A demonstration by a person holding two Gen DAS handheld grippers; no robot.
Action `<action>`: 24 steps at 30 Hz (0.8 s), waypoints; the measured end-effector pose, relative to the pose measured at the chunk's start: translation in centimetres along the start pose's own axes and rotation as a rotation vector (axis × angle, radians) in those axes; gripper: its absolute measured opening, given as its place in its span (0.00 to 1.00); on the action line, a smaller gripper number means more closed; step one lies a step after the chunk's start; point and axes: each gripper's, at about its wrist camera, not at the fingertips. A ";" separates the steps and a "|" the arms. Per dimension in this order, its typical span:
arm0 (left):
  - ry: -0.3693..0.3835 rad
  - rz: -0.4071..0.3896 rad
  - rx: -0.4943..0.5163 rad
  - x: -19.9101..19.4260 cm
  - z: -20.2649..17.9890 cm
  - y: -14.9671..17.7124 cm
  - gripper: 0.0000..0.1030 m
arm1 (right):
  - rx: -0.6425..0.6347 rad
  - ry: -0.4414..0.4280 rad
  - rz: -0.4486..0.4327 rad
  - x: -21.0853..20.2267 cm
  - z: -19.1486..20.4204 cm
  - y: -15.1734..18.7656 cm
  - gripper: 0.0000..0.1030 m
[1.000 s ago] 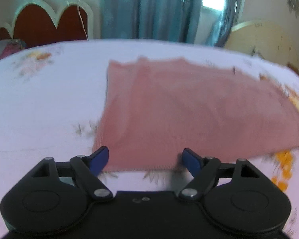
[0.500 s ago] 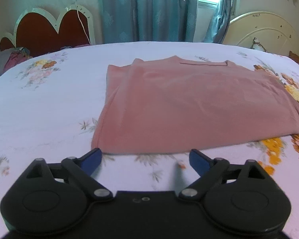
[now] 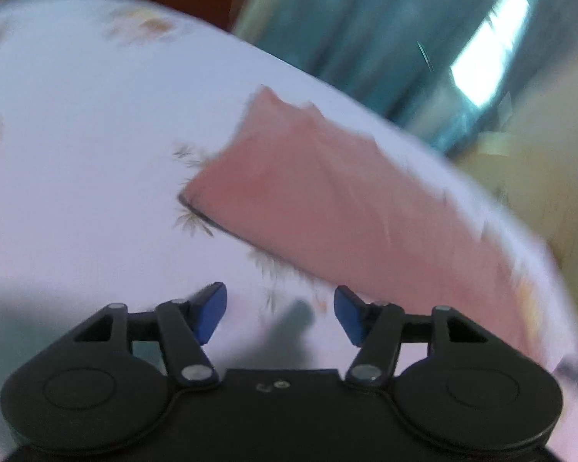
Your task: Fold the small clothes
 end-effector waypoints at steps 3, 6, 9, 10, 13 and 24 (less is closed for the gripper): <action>0.042 -0.099 -0.130 1.2 1.9 -1.0 0.58 | 0.006 -0.026 0.005 1.8 1.7 -1.7 0.14; 0.071 -0.167 -0.193 3.0 2.7 -2.0 0.60 | 0.017 -0.057 0.034 4.6 4.0 -3.8 0.14; 0.090 -0.229 -0.237 4.5 3.1 -2.7 0.60 | 0.042 -0.085 0.066 7.6 6.2 -5.5 0.14; 0.095 -0.244 -0.243 5.0 3.1 -2.9 0.60 | 0.051 -0.095 0.077 8.5 7.1 -5.9 0.14; 0.102 -0.258 -0.229 6.3 3.2 -3.8 0.58 | 0.055 -0.107 0.105 10.9 9.0 -6.9 0.14; 0.168 -0.273 -0.229 6.8 3.3 -5.6 0.08 | 0.002 -0.114 0.134 15.9 12.9 -8.5 0.00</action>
Point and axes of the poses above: each gripper's, at about its wrist camera, not at the fingertips, and x roughly the way its jaws point, z to its left, y to its underside, and after that the axes turned 14 degrees about y, right-handed
